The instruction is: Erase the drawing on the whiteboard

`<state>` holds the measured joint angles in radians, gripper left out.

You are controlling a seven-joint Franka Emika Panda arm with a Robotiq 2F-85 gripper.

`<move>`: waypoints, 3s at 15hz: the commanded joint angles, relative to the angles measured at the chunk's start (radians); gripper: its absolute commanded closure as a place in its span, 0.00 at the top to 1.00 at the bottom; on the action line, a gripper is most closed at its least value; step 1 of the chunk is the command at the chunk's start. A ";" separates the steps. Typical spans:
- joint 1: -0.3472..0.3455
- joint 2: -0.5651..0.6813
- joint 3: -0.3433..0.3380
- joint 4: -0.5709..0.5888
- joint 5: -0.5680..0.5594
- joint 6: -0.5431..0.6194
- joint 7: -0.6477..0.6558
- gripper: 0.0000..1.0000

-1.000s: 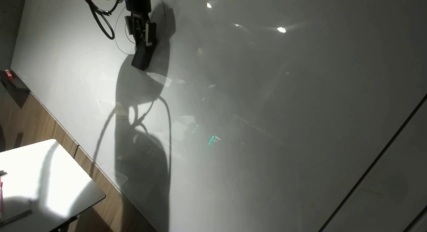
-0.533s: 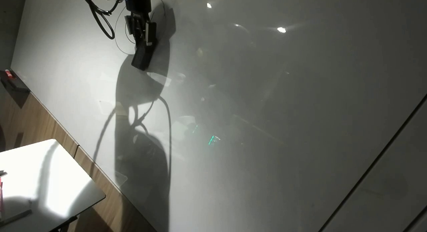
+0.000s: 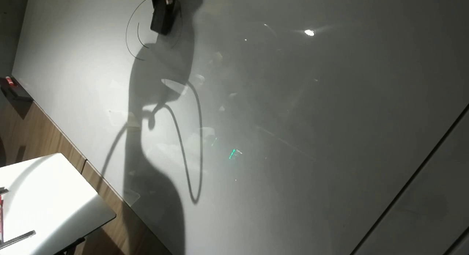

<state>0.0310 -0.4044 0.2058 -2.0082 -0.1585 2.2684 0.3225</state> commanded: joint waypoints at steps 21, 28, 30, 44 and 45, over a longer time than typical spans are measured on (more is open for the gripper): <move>0.010 0.262 -0.073 0.379 0.040 -0.255 -0.102 0.30; -0.008 0.232 -0.163 0.292 0.139 -0.234 -0.128 0.30; 0.003 0.211 -0.155 0.247 0.164 -0.207 -0.112 0.30; 0.016 0.161 -0.126 0.023 0.170 0.046 -0.110 0.30; 0.017 0.159 -0.124 0.017 0.169 0.053 -0.106 0.30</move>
<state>0.0599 -0.2927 0.0881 -1.9899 -0.0021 2.2156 0.2303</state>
